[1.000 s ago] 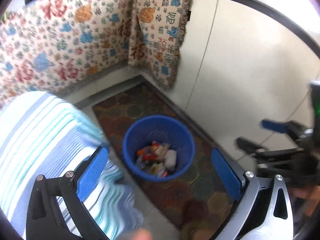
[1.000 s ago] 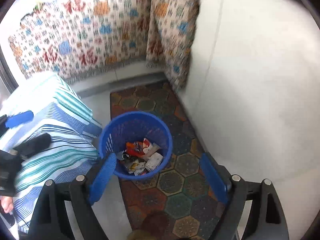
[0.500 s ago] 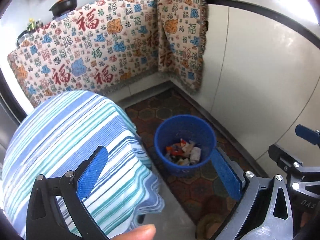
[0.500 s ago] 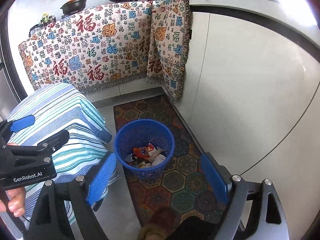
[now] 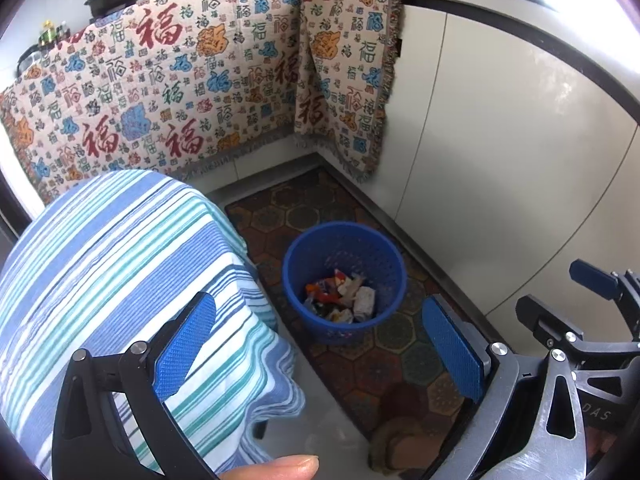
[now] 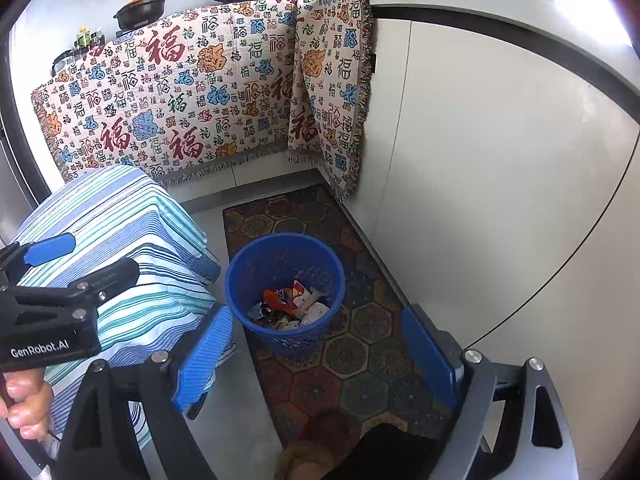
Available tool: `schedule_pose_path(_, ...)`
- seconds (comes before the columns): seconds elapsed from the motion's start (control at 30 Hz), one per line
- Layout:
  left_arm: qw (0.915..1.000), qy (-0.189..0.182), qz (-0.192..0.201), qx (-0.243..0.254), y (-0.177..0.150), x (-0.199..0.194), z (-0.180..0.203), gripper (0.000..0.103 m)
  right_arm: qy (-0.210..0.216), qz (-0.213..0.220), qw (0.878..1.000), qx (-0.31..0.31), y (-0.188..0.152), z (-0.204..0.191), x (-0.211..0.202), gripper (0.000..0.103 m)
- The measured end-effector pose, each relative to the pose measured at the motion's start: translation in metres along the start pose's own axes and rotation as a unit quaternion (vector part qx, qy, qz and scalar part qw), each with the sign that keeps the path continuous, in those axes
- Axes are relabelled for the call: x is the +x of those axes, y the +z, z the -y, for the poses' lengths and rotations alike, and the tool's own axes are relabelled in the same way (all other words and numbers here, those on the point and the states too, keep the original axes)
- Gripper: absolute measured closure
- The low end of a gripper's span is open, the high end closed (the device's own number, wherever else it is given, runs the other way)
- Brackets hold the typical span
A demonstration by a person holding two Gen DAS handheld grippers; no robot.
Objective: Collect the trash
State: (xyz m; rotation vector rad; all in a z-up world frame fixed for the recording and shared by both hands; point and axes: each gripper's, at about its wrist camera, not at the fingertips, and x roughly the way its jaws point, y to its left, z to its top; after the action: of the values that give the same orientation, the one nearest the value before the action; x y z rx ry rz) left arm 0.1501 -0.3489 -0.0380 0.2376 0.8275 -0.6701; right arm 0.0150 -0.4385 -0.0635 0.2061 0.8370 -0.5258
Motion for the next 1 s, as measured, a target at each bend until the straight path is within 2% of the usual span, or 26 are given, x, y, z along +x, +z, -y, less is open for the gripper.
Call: schedule_pose_path(1.0, 1.0, 0.001, -0.007, -0.004, 0.0027, 0.001, -0.0008, 0.0, -0.004, -0.004, 1.0, -0.002, 0.0016, 0.0015, 0.0042, 0.014)
